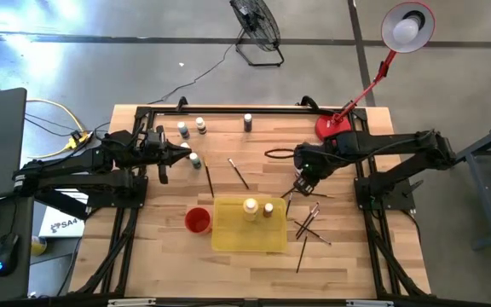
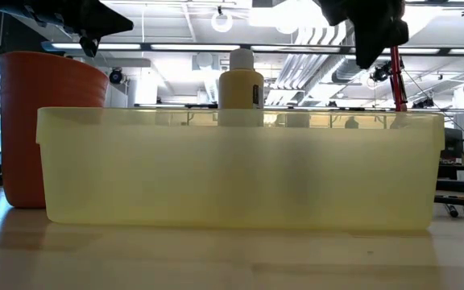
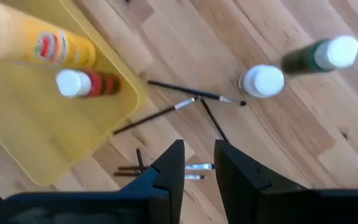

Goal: Pick & Place Paint Supplies
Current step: Put the white paint bottle into the yellow bin

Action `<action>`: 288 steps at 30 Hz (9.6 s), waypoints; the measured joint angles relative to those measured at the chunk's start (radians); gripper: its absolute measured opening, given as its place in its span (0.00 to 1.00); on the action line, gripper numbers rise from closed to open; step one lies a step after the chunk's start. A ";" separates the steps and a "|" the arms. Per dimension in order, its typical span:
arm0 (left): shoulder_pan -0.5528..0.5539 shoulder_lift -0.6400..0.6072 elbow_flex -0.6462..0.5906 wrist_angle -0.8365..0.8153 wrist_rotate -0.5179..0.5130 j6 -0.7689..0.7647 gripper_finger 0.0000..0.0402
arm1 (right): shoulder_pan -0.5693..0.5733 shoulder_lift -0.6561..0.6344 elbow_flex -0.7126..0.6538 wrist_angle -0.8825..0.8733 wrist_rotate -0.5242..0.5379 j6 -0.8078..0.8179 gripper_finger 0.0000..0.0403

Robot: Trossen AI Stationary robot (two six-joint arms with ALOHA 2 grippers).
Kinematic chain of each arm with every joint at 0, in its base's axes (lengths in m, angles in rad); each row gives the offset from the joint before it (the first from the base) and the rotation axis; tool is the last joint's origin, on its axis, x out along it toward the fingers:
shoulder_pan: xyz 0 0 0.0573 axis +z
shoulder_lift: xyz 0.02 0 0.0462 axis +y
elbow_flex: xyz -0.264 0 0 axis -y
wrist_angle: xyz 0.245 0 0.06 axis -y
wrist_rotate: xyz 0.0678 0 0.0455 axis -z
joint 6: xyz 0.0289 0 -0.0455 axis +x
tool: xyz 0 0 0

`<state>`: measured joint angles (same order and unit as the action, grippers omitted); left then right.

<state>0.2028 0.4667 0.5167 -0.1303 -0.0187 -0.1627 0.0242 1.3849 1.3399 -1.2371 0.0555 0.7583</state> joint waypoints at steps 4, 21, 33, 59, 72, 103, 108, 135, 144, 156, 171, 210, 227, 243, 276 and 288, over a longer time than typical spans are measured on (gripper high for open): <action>0.000 0.000 0.000 0.000 0.000 0.000 0.00 | -0.001 0.000 0.000 0.006 0.110 0.078 0.19; 0.000 0.000 0.000 -0.002 -0.003 0.000 0.00 | -0.114 -0.098 0.000 0.172 0.022 -0.082 0.07; 0.000 0.000 0.000 -0.003 -0.002 0.000 0.00 | -0.177 -0.200 -0.375 0.496 -0.236 -0.107 0.01; 0.000 0.000 0.000 -0.003 -0.043 0.000 0.00 | -0.191 -0.260 -0.467 0.421 0.025 0.237 0.38; 0.000 0.000 0.000 -0.008 -0.065 0.000 0.00 | -0.119 -0.161 -0.467 0.480 0.079 0.349 0.43; 0.000 0.000 0.000 -0.008 -0.072 0.000 0.00 | 0.018 -0.181 -0.217 0.399 0.209 0.375 0.43; 0.000 0.000 0.000 -0.021 -0.073 0.000 0.00 | 0.059 -0.181 -0.217 0.397 0.262 0.419 0.43; 0.000 0.000 0.000 -0.074 -0.080 0.000 0.00 | -0.052 -0.074 -0.217 0.456 0.043 0.096 0.43; 0.000 0.000 0.000 -0.074 -0.080 0.000 0.00 | -0.050 -0.074 -0.217 0.518 0.044 -0.003 0.43; 0.000 0.000 0.000 -0.075 -0.080 0.000 0.00 | -0.077 -0.074 -0.217 0.438 0.181 0.241 0.43; 0.000 0.000 0.000 -0.075 -0.079 0.000 0.00 | -0.110 -0.039 -0.217 0.402 0.067 0.267 0.43; 0.000 0.000 0.000 -0.082 -0.079 0.000 0.00 | -0.125 0.109 -0.268 0.282 0.139 0.258 0.43; 0.000 0.000 0.000 -0.083 -0.079 0.000 0.00 | -0.125 0.122 -0.266 0.240 0.036 0.295 0.43; 0.000 0.000 0.000 -0.084 -0.127 0.000 0.00 | -0.138 0.116 -0.263 0.342 0.041 0.228 0.43; 0.000 0.000 0.000 -0.084 -0.128 0.000 0.00 | -0.117 0.392 -0.262 0.656 0.021 0.136 0.43; 0.000 0.000 0.000 -0.108 -0.128 -0.001 0.00 | -0.124 0.451 -0.261 0.712 -0.010 0.083 0.43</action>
<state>0.2028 0.4671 0.5167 -0.2385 -0.1471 -0.1638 -0.1000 1.8361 1.0790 -0.5253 0.0452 0.8417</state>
